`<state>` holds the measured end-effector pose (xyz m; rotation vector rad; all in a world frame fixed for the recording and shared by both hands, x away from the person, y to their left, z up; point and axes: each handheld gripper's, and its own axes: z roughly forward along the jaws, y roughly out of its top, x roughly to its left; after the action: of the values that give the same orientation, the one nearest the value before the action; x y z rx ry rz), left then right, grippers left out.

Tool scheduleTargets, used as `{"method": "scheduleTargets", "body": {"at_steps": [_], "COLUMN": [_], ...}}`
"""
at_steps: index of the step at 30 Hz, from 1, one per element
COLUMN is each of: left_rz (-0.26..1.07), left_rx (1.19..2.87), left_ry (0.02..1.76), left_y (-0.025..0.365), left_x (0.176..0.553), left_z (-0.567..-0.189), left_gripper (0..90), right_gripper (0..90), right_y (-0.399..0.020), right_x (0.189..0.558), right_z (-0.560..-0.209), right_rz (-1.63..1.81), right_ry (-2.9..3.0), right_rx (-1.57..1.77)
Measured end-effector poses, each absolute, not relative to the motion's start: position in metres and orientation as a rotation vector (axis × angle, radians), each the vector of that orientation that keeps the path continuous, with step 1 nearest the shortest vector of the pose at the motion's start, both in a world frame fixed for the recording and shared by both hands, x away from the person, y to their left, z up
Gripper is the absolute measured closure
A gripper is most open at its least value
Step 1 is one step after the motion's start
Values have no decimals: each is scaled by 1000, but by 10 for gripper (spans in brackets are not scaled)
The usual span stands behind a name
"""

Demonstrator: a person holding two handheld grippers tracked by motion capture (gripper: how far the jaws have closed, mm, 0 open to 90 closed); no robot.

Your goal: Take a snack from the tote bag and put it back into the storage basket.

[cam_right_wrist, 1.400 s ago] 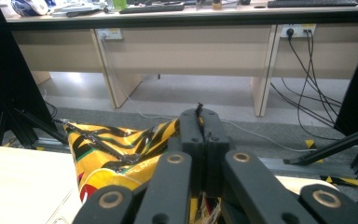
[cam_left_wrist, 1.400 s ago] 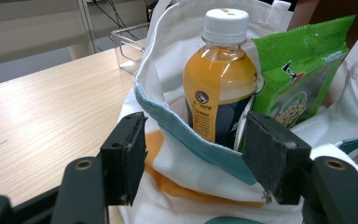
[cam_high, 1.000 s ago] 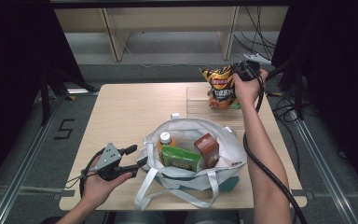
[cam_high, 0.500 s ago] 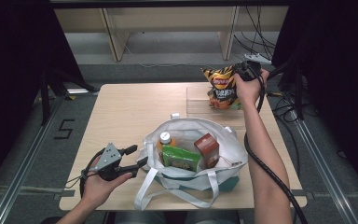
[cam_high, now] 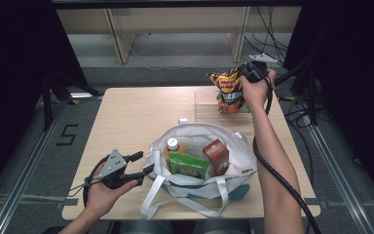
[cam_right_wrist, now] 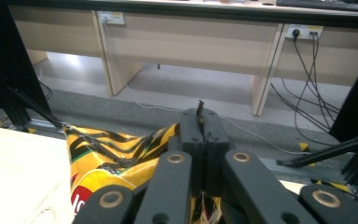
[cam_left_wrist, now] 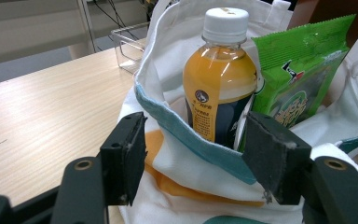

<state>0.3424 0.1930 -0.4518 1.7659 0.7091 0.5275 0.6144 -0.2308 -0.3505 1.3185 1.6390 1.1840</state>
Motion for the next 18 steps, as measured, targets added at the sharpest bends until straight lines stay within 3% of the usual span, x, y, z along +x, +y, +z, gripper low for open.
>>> {"method": "scheduleTargets", "body": {"at_steps": [18], "left_rz": [530], "left_rx": [1773], "left_ry": [715], "left_y": [193], "left_x": [342], "left_z": [-452], "left_gripper": [386], "right_gripper": [900], "right_y": [-225], "right_x": [617], "right_z": [-343], "right_rz": [1241], "right_ry": [1638], "right_rx": [1298]}}
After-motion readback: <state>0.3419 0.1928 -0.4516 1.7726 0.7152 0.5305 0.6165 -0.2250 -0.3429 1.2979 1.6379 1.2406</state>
